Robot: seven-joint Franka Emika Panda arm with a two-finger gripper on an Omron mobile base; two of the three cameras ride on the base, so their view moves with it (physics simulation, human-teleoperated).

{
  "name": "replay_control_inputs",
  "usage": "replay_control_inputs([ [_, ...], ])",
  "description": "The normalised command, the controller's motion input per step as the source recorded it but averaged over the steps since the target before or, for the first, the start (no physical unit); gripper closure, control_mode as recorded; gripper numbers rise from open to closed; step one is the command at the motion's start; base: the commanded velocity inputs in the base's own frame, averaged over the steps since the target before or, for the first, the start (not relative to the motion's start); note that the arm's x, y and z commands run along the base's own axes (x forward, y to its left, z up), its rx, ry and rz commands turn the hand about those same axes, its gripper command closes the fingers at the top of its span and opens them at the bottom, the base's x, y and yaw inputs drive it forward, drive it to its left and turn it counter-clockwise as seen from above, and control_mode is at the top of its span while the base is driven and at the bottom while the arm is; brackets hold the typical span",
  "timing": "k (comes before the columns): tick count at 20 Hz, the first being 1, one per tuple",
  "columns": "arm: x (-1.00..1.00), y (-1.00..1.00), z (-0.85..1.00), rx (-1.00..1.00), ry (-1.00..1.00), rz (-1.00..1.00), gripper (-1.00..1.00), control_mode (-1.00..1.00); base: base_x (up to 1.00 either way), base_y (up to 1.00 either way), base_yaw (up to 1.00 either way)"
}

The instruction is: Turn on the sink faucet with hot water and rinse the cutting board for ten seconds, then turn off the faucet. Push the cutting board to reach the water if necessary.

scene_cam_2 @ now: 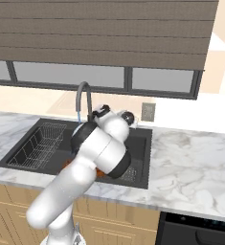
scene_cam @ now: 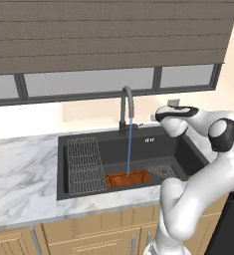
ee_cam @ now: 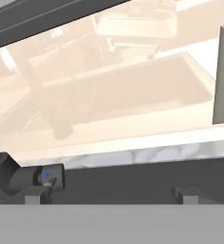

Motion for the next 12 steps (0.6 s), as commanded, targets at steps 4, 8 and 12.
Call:
replay_control_inputs([
  [4, 0.0, -0.18, 0.06, 0.03, 0.07, 0.1, -1.0, -1.0, 0.0, 0.0, 0.0],
  [8, 0.0, -0.06, 0.0, 0.0, 0.01, 0.07, -1.0, -1.0, 0.0, 0.0, 0.0],
  [12, 0.0, 0.0, 0.0, 0.0, 0.0, 0.03, -1.0, -1.0, 0.0, 0.0, 0.0],
])
